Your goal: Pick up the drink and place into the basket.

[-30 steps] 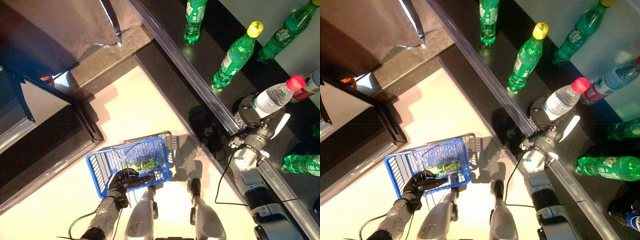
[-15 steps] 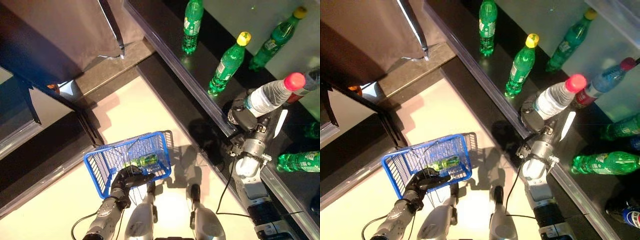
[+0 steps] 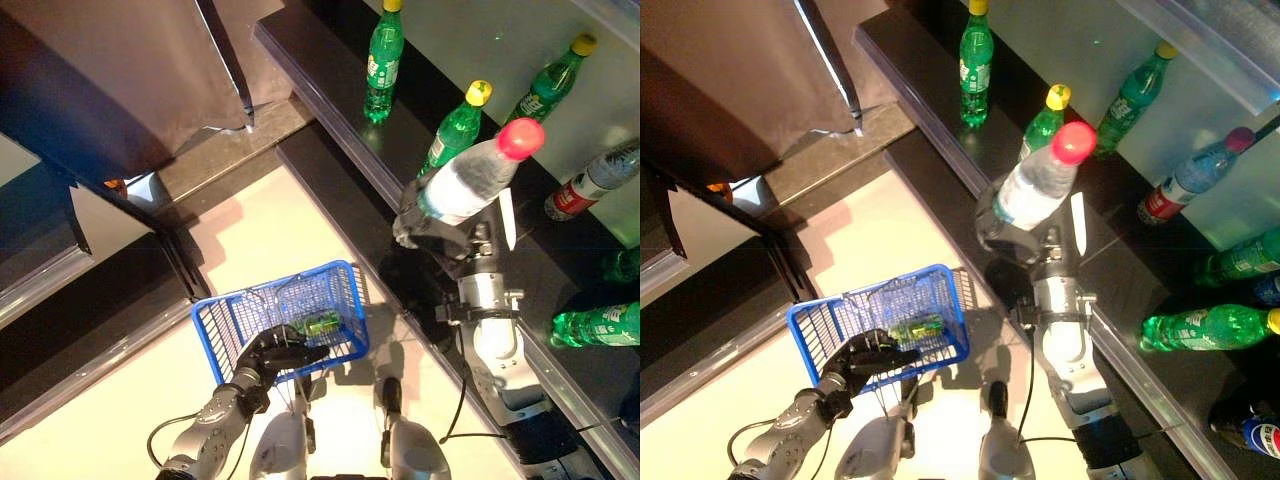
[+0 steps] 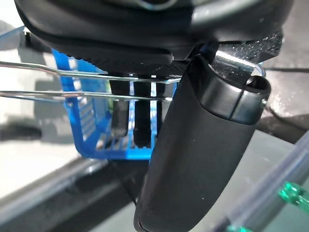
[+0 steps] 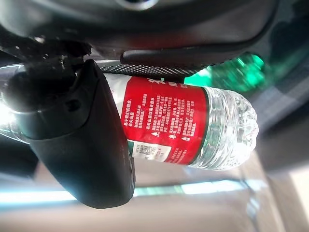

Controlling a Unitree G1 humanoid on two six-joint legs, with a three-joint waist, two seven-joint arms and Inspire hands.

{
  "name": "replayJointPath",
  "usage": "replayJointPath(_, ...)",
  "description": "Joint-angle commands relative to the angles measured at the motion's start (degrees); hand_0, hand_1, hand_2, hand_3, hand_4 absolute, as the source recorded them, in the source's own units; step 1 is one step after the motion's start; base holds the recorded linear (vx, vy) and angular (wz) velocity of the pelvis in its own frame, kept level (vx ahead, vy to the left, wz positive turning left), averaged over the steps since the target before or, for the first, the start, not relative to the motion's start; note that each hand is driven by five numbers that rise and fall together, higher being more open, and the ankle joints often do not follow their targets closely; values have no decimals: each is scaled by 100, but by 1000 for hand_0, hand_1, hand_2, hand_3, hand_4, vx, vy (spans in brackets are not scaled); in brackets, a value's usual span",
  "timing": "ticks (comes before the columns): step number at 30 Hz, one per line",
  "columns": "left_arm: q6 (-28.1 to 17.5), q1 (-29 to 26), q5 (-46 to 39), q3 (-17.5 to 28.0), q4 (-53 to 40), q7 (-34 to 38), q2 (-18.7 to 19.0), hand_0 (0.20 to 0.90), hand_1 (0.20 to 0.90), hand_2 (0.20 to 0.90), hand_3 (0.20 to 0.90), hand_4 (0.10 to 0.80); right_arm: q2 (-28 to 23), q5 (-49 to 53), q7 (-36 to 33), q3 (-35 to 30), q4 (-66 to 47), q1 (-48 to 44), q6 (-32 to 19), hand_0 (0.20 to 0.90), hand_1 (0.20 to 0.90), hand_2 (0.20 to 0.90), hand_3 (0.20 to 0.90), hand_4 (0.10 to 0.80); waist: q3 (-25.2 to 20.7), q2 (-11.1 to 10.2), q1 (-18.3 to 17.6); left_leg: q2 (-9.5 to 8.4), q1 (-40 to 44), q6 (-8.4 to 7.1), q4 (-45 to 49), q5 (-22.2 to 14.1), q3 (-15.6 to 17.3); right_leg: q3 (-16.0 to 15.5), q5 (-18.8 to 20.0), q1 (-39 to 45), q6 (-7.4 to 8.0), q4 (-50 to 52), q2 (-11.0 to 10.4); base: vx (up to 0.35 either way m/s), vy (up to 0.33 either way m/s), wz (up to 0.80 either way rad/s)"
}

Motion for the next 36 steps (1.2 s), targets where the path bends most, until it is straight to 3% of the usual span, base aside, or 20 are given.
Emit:
replayJointPath(1, -367, -111, -620, -112, -1343, -416, 270, 300, 300, 300, 200, 100, -85, 216, 295, 166, -699, -241, -679, 300, 300, 300, 200, 100, -986, -13, 96, -213, -459, 144, 1219, -734, -348, -338, -345, -639, -425, 1023, 9, -172, 16, 9)
replayJointPath(8, -178, -857, -1547, -435, -2229, -234, 668, 300, 300, 300, 200, 100, -86, 31, 113, 856, -165, -863, -517, 300, 300, 300, 200, 100, -231, 92, 81, -328, -1173, 194, 2163, -830, -372, -375, -473, -1213, -541, 1778, -108, -140, 42, 14)
replayJointPath(18, 93, -1678, -3385, -722, -2633, -394, 843, 300, 300, 300, 200, 100, -7, -316, -179, 1335, 381, -1405, -446, 300, 300, 300, 200, 100, 182, 204, -3, -439, -1511, 220, 2387, -695, -308, -224, -378, -1531, -499, 1879, -178, -63, 45, 4)
replayJointPath(23, -167, -2203, -3378, -914, -2626, -444, 785, 300, 300, 300, 200, 100, 169, -483, -308, 1574, 648, -1901, -277, 300, 300, 300, 200, 100, 267, 168, -3, -449, -1724, 232, 2593, -725, -264, -185, -359, -1703, -491, 1996, -192, -34, -12, 0)
replayJointPath(29, -475, -2548, -3115, -741, -2716, -424, 764, 300, 300, 300, 200, 100, 278, -719, -249, 1705, 902, -1969, -140, 300, 300, 300, 200, 100, 267, 138, 32, -462, -1852, 232, 2710, -723, -244, -150, -372, -1751, -489, 2038, -192, 4, -2, 2)
replayJointPath(36, -224, -2988, -3397, -812, -2683, -656, 620, 300, 300, 300, 200, 100, 486, -1013, -29, 1953, 1458, -2328, -357, 300, 300, 300, 200, 100, 267, 133, 122, -538, -2029, 260, 2757, -787, -360, -111, -333, -1957, -470, 2137, -224, -11, -27, 9)
